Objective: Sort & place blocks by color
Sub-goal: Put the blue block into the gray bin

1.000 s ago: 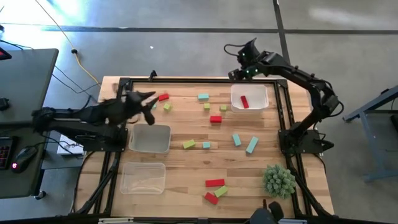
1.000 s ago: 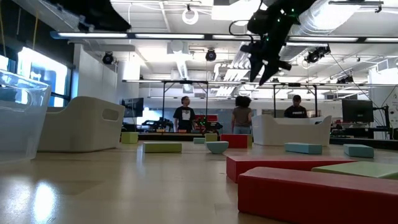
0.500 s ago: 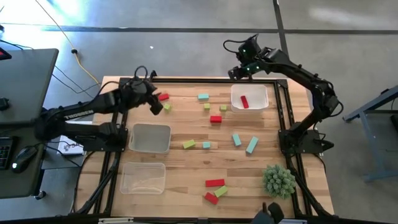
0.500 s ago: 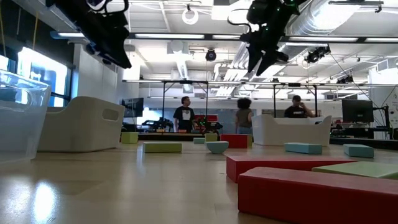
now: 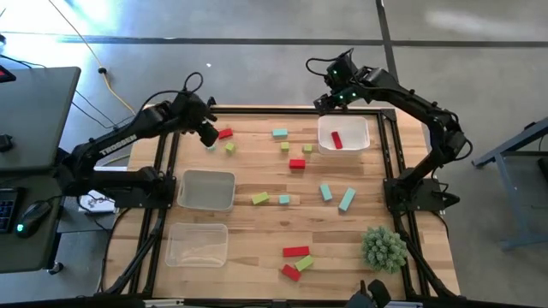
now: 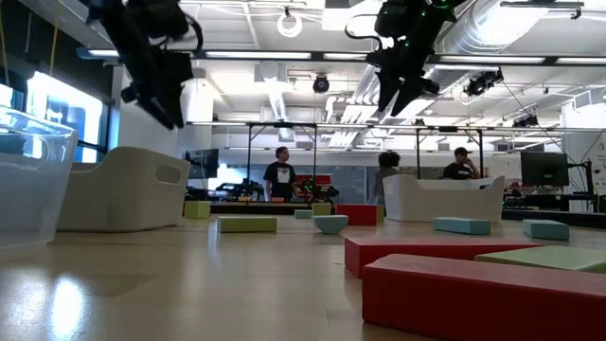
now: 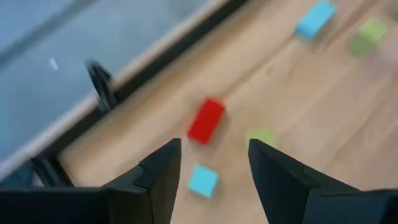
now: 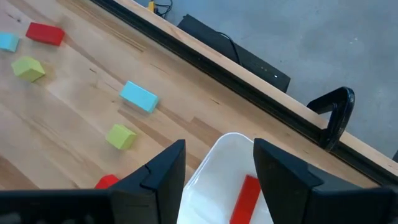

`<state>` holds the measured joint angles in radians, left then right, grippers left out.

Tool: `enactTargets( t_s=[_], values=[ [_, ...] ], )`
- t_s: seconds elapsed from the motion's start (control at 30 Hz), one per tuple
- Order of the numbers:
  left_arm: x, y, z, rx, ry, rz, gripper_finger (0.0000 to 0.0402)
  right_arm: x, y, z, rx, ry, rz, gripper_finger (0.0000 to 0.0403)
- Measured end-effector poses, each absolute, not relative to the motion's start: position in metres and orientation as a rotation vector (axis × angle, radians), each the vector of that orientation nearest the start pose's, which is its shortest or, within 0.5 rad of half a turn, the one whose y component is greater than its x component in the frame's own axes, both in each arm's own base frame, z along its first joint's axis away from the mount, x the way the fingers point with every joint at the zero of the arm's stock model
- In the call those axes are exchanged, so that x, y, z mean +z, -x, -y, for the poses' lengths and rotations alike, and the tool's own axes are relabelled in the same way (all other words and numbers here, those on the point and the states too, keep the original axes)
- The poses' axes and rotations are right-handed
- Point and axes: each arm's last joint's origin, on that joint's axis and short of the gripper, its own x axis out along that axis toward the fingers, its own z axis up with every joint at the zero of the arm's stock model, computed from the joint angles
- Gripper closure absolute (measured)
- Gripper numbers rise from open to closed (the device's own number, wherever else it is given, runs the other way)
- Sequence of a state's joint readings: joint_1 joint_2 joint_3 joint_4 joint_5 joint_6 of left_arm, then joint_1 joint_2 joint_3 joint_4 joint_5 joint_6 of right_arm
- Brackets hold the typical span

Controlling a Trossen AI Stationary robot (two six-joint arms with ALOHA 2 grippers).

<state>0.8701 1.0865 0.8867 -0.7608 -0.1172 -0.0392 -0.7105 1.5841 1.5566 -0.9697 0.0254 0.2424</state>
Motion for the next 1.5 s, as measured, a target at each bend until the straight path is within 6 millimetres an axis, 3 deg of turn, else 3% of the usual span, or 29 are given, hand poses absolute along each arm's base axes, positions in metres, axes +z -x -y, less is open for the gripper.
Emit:
enactTargets(
  t_s=[0.57,0.87,1.2,1.5],
  values=[
    [0.212,-0.146,-0.183,0.812,0.515,-1.251,0.0233,0.339,-0.244,0.211,-0.793,-0.558,-0.878,0.0226],
    [0.184,-0.151,-0.192,0.805,0.482,-1.436,0.0233,0.339,-0.244,0.211,-0.795,-0.578,-0.871,0.0226],
    [0.164,-0.155,-0.197,0.702,0.432,-1.548,0.0233,0.339,-0.244,0.211,-0.799,-0.591,-0.866,0.0226],
    [0.159,-0.158,-0.201,0.699,0.42,-1.529,0.0233,0.339,-0.244,0.211,-0.804,-0.604,-0.861,0.0226]
  ],
)
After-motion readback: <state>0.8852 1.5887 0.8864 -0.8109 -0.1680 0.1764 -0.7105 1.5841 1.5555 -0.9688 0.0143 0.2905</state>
